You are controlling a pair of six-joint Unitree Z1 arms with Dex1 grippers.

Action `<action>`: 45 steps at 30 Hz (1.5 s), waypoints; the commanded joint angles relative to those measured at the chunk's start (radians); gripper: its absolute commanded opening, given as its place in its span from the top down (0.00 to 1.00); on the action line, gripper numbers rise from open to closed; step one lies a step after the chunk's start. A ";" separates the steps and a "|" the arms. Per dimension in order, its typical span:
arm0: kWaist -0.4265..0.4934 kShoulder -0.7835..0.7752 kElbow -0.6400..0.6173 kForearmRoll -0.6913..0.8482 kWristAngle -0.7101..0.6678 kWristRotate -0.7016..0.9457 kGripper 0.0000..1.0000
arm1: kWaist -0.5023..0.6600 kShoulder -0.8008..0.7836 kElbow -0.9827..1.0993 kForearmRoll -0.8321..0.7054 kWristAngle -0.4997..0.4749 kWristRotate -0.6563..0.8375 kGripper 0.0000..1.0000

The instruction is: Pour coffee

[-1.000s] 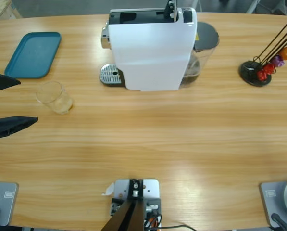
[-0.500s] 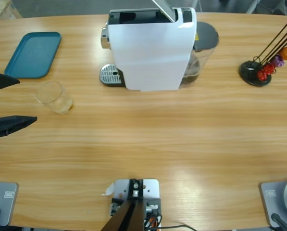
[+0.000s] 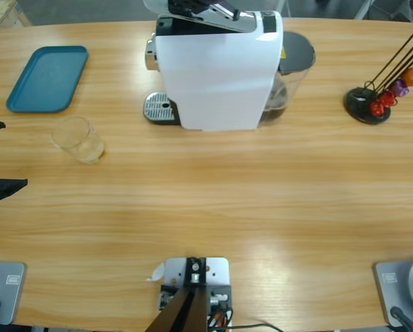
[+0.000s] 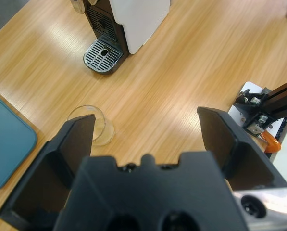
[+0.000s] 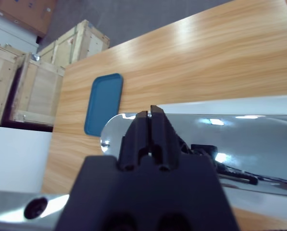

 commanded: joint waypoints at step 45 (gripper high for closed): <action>0.291 0.132 0.226 -0.102 0.081 0.218 0.01 | -0.008 -0.709 0.738 -0.006 0.509 -0.584 0.00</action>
